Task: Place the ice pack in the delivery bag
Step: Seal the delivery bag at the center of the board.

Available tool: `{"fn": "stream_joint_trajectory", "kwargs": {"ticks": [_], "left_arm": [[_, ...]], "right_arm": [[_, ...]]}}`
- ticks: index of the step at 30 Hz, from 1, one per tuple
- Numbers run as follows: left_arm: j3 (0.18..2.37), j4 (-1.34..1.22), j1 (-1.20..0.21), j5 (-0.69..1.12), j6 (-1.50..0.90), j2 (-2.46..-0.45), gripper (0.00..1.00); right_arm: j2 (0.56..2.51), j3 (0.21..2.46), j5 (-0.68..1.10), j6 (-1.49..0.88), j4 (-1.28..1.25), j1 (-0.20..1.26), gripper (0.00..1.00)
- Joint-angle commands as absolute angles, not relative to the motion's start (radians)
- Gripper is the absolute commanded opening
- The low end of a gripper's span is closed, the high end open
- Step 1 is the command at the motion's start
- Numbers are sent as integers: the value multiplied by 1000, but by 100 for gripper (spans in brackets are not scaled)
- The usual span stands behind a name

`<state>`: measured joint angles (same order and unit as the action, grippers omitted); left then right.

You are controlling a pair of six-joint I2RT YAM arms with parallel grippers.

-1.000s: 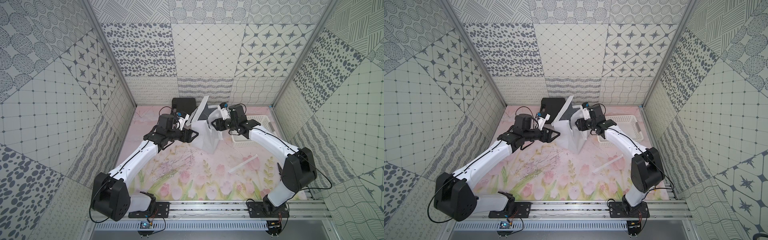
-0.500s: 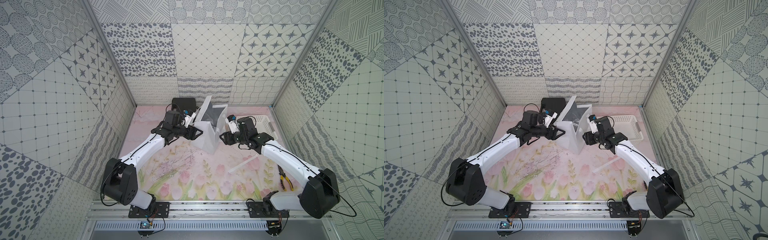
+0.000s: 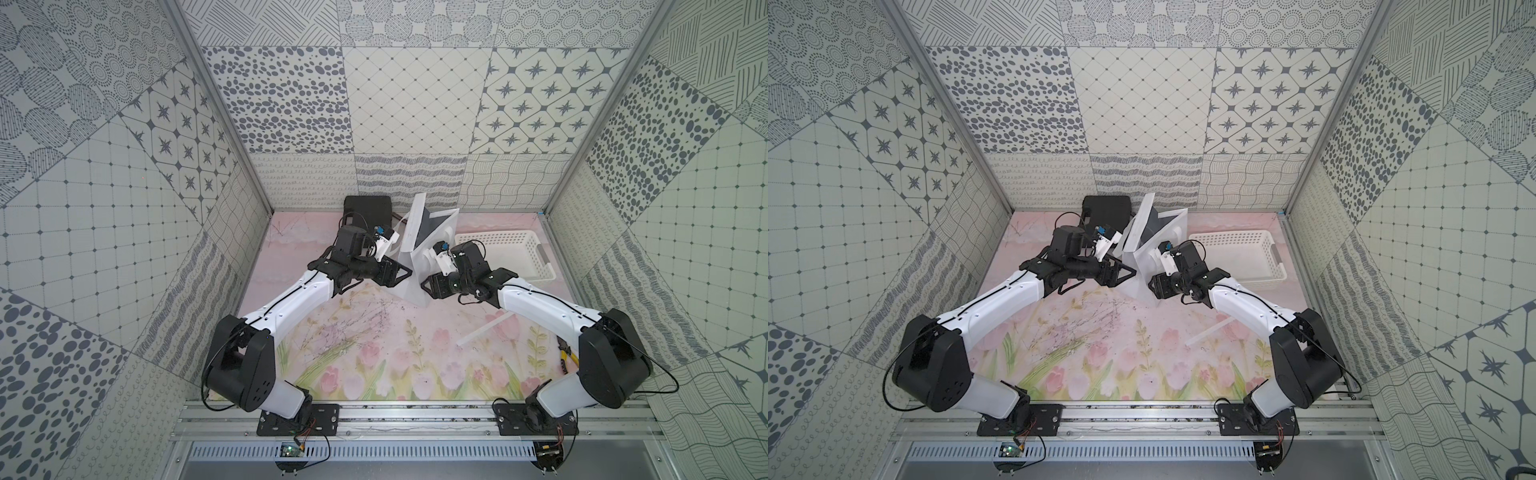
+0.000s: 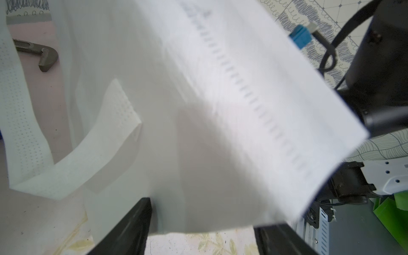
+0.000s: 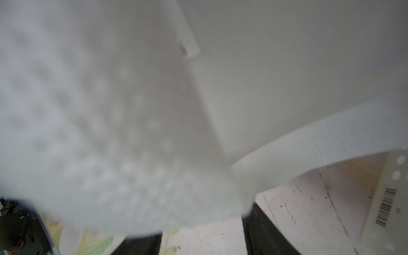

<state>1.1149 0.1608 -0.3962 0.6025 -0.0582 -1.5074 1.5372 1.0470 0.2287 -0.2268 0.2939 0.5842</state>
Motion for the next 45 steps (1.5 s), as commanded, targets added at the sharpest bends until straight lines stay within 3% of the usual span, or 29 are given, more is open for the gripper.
{"fn": "stream_joint_trajectory", "kwargs": {"ticks": [1, 13, 36, 42, 45], "left_arm": [[1089, 147, -421, 632, -65, -1490, 75], [1117, 85, -508, 395, -179, -1541, 57], [1112, -126, -620, -59, -269, -1571, 37], [1126, -172, -624, -104, -309, -1598, 24], [1138, -169, -624, -99, -304, -1606, 5]], "right_arm": [[1562, 1093, 253, -255, 188, 593, 60], [1602, 1108, 263, -254, 170, 612, 60], [1607, 1094, 281, -267, 152, 615, 60], [1588, 1085, 275, -258, 156, 615, 60], [1550, 1089, 247, -214, 200, 614, 62]]}}
